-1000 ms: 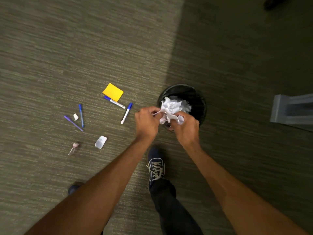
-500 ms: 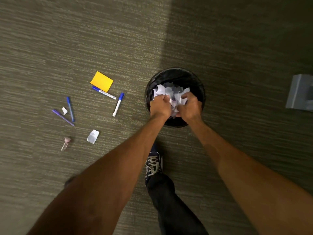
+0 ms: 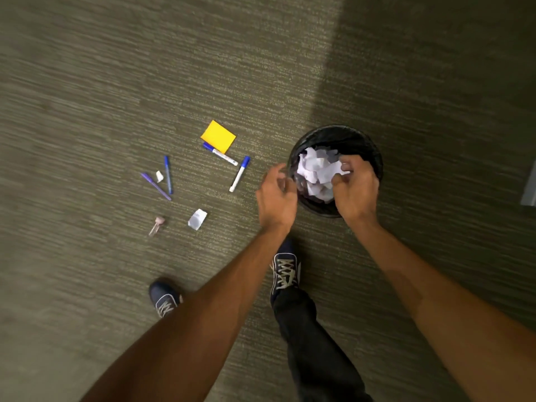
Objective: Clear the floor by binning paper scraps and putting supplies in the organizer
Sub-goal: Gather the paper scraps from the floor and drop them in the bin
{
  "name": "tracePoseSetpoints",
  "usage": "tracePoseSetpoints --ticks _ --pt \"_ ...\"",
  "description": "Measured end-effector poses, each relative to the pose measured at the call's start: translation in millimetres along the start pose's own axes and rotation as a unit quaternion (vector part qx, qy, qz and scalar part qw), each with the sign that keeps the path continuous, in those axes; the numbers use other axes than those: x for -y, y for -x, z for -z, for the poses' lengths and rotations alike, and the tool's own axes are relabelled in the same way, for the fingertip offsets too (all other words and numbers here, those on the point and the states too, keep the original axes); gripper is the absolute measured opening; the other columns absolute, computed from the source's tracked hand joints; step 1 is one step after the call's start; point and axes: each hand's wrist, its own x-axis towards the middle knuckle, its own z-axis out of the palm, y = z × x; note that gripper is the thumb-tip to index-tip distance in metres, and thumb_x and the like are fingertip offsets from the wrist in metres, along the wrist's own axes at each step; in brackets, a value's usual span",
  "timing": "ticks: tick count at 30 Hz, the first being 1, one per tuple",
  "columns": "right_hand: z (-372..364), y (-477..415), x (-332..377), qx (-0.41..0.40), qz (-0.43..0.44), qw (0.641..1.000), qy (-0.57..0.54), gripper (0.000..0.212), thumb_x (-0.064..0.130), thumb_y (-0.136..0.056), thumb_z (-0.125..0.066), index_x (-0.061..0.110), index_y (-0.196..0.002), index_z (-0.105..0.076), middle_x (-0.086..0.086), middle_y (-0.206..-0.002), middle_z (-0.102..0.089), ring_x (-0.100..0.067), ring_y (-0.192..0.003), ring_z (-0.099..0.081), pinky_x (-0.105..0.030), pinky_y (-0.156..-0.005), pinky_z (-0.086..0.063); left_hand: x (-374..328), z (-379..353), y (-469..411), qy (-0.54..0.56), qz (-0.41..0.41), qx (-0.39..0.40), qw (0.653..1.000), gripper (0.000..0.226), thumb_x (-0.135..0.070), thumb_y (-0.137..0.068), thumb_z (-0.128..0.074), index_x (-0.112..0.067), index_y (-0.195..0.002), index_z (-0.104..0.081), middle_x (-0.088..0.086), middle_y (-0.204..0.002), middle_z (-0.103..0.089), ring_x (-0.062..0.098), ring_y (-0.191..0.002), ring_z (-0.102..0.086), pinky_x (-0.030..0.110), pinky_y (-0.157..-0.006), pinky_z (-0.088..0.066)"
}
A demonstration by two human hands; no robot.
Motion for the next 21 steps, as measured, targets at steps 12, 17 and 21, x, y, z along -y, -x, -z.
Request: tracePoseSetpoints --ticks 12,17,21 --pt "-90.7 81.4 82.7 0.101 0.159 0.982 -0.030 0.031 -0.004 -0.080 -0.061 0.011 -0.107 -0.067 -0.003 -0.102 -0.065 -0.015 -0.084 -0.063 -0.040 -0.080 -0.055 131.9 176.4 20.7 -0.146 0.103 -0.064 0.982 0.066 -0.013 -0.080 -0.077 -0.008 -0.138 -0.047 0.016 -0.133 -0.053 0.029 -0.115 -0.056 0.025 -0.096 -0.042" --pt "-167.4 92.7 89.1 0.157 0.182 0.971 -0.007 0.031 -0.004 -0.081 -0.062 0.009 -0.108 -0.068 -0.007 -0.104 -0.067 -0.022 -0.086 -0.066 -0.046 -0.080 -0.055 198.7 212.5 -0.3 -0.153 0.147 -0.061 0.975 0.086 -0.022 -0.075 -0.085 -0.011 -0.145 -0.037 0.018 -0.142 -0.046 0.036 -0.129 -0.048 0.039 -0.104 -0.041" --pt "-231.7 92.9 91.1 0.191 0.209 0.959 0.007 0.031 -0.003 -0.081 -0.062 0.010 -0.108 -0.069 -0.007 -0.103 -0.068 -0.020 -0.085 -0.065 -0.040 -0.082 -0.054 244.7 216.3 -22.8 -0.138 0.157 -0.062 0.976 0.099 -0.028 -0.072 -0.088 -0.012 -0.150 -0.029 0.019 -0.147 -0.040 0.037 -0.132 -0.046 0.040 -0.103 -0.041"
